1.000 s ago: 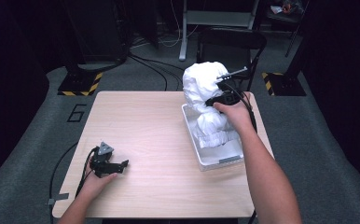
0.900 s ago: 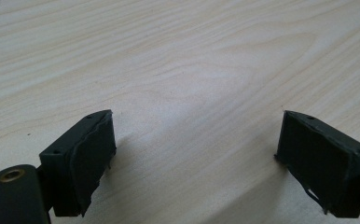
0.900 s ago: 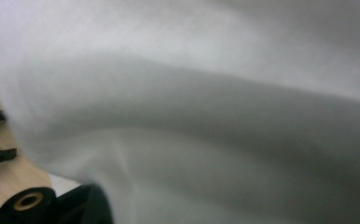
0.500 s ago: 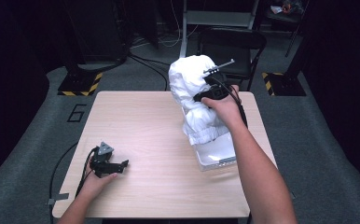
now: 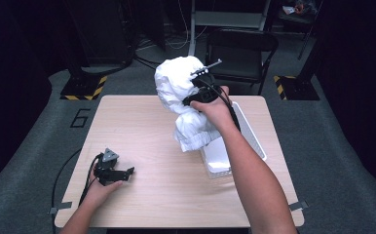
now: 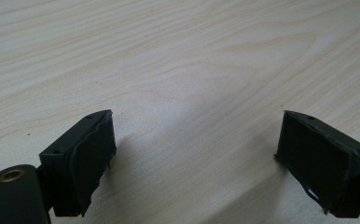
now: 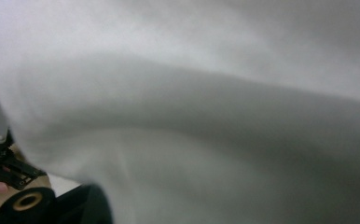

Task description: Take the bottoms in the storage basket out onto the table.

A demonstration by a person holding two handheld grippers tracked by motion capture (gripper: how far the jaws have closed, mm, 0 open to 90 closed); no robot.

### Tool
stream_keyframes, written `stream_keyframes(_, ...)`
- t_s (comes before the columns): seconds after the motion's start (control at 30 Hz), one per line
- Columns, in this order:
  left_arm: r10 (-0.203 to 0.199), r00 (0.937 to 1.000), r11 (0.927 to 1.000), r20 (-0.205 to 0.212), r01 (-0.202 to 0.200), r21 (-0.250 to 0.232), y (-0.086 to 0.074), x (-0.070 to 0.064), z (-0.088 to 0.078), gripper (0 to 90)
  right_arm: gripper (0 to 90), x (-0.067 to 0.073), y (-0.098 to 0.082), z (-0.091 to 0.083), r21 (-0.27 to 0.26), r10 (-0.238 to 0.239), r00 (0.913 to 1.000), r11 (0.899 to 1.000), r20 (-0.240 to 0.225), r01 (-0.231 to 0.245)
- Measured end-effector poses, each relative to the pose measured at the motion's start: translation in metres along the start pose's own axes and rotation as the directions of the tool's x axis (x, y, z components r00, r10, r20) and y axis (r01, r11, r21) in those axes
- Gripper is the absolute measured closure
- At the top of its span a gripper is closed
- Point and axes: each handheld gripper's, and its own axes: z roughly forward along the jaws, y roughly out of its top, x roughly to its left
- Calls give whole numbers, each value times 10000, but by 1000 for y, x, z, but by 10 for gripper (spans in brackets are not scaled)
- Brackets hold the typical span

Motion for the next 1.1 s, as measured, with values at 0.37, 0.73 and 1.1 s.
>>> stream_keyframes(0.37,-2,10000,10000,40,2,52,0,0,0,109,539,23,16,17,-6,-57,10000,10000,-73,57)
stream_keyframes(0.73,-41,10000,10000,31,41,17,0,0,0,109,539,43,27,33,-4,147,9999,9999,-27,-147)
stream_keyframes(1.1,67,10000,10000,20,-67,16,0,0,0,109,538,66,36,47,54,-232,9997,9997,-18,233)
